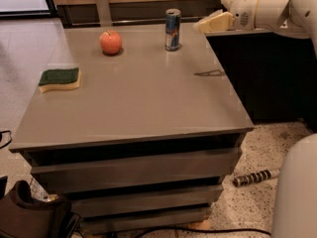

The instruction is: Move redbull can near sponge

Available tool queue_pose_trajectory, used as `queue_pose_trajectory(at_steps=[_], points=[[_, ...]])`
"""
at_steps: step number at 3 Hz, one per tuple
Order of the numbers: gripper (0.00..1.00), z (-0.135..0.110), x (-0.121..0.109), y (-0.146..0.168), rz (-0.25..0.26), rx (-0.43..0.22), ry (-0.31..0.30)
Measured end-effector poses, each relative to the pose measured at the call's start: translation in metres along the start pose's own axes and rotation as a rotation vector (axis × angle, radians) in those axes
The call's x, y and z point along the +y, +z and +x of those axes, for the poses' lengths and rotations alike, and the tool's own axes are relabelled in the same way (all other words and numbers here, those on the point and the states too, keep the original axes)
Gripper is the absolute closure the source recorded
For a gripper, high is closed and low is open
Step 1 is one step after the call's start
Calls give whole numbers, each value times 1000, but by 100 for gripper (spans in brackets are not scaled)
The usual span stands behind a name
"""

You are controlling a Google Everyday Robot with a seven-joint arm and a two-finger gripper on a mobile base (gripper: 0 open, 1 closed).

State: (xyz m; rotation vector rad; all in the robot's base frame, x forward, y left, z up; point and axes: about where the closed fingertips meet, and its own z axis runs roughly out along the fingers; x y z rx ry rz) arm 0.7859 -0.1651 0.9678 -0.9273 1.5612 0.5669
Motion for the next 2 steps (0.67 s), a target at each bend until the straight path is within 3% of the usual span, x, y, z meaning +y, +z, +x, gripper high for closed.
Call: queue_pose_trajectory(at_steps=[2], points=[[0, 29, -23, 48, -4, -73, 38]])
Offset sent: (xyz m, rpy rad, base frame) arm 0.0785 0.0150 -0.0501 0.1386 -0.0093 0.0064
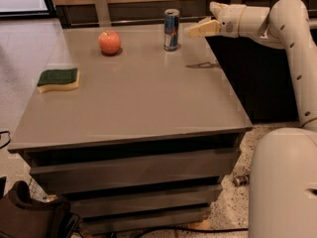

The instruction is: Move redbull can near sponge

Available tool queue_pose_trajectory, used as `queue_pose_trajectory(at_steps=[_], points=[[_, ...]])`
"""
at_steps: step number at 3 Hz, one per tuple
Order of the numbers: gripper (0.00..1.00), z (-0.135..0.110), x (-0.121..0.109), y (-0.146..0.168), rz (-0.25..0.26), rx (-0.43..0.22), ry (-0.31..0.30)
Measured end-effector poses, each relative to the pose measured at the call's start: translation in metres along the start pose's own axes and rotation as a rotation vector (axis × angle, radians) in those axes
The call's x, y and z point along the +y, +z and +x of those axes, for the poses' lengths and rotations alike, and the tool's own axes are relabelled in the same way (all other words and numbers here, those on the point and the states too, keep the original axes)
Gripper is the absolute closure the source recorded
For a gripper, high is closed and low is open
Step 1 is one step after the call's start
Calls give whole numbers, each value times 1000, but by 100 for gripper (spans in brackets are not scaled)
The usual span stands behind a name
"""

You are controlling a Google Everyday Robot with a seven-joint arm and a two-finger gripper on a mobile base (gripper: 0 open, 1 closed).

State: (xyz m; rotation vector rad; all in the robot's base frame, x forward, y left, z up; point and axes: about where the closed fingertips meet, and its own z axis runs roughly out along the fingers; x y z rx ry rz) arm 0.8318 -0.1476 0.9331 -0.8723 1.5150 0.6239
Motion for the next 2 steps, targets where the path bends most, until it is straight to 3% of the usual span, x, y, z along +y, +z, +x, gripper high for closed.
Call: queue_pose_trajectory(at_steps=[2], points=[[0, 21, 0, 51, -46, -42, 82]])
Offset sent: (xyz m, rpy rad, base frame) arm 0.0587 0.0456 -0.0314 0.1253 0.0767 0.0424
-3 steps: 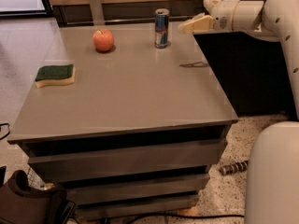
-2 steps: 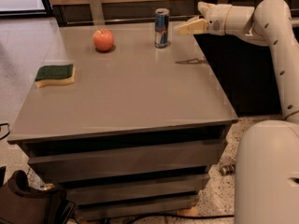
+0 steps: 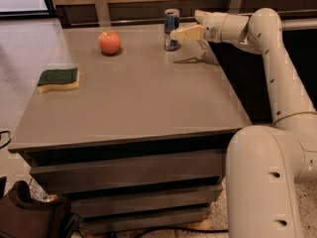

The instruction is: Move redbull can near sponge

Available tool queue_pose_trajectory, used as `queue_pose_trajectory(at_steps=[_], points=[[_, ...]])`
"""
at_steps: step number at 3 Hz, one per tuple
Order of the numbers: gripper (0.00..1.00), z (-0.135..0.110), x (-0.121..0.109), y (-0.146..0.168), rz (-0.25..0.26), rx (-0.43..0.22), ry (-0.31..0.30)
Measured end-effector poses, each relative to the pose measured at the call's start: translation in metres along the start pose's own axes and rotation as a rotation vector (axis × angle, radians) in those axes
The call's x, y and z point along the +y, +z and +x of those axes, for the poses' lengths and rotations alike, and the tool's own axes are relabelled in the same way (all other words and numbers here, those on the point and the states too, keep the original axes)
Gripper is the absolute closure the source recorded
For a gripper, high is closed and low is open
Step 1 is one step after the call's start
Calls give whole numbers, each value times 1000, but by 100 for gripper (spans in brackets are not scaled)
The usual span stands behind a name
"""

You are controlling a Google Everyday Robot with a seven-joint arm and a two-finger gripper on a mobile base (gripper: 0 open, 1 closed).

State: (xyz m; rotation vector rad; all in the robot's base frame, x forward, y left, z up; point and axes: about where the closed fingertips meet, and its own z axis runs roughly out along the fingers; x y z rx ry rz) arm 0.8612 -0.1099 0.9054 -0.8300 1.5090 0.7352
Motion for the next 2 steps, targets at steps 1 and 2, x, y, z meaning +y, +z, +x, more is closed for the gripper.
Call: queue_pose_trajectory(at_steps=[1, 2], points=[[0, -8, 0, 9, 23, 15, 24], [0, -13, 8, 23, 27, 32, 46]])
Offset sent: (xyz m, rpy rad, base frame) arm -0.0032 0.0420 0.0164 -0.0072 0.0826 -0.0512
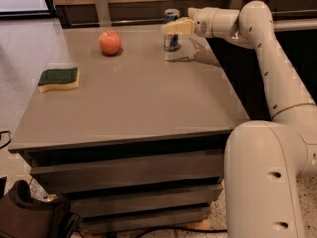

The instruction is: Move redbull can near sponge

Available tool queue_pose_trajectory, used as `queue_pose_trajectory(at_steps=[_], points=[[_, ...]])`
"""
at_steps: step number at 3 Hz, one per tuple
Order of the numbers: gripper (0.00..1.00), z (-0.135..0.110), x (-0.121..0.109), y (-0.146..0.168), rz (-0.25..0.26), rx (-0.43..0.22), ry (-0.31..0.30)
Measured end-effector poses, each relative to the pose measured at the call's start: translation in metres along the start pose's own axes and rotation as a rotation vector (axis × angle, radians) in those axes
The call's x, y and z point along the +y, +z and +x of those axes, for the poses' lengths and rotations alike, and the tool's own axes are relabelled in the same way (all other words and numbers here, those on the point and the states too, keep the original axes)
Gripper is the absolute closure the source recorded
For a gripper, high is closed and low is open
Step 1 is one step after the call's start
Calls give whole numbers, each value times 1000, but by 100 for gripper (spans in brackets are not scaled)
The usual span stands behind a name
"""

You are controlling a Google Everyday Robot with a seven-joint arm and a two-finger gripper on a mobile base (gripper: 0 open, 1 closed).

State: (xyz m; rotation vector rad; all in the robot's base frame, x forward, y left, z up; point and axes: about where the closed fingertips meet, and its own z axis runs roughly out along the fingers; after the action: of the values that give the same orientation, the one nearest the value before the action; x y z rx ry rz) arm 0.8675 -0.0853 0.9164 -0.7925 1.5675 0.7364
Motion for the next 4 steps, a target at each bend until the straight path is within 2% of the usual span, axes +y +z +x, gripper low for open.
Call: queue_pose_trajectory(at_steps=[1, 2, 3, 4], points=[[0, 4, 8, 15, -3, -3, 32], [0, 20, 11, 29, -22, -36, 47], [16, 19, 14, 32, -28, -36, 46], [41, 20, 16, 35, -33, -35, 47]])
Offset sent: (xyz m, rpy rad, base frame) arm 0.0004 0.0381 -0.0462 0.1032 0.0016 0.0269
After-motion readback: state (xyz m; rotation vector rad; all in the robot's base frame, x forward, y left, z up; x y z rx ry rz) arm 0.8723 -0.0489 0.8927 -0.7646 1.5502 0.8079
